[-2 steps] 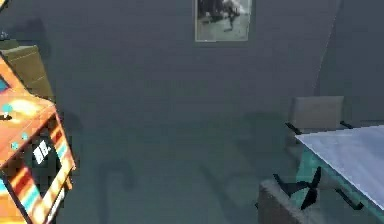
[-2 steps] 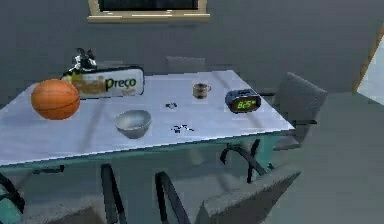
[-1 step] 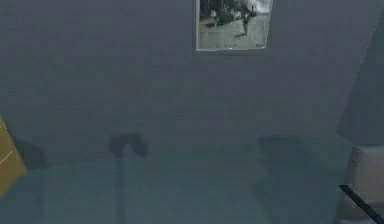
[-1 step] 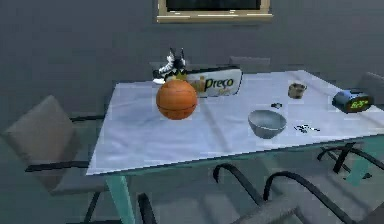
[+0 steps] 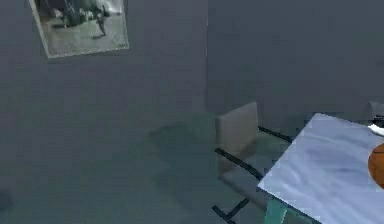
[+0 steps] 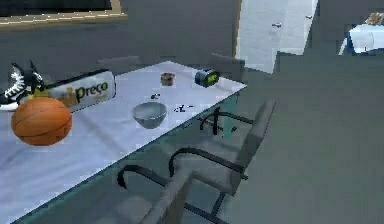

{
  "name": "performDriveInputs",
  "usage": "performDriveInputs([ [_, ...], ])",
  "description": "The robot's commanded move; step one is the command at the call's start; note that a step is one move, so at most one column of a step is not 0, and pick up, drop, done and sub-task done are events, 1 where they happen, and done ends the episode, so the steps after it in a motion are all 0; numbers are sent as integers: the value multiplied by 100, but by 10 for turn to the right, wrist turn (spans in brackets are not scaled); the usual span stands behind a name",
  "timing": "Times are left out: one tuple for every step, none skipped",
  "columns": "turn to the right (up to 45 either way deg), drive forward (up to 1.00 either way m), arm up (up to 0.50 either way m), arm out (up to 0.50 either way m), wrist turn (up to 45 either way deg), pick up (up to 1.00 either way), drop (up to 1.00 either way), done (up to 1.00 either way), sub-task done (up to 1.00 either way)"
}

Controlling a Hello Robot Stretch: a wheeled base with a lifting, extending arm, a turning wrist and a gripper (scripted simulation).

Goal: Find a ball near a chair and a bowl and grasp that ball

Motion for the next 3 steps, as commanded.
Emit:
performDriveInputs([
  [0, 80, 0, 0, 0, 0, 0, 0, 0],
  [0, 0, 50, 0, 0, 0, 0, 0, 0],
  [0, 0, 38, 0, 0, 0, 0, 0, 0],
])
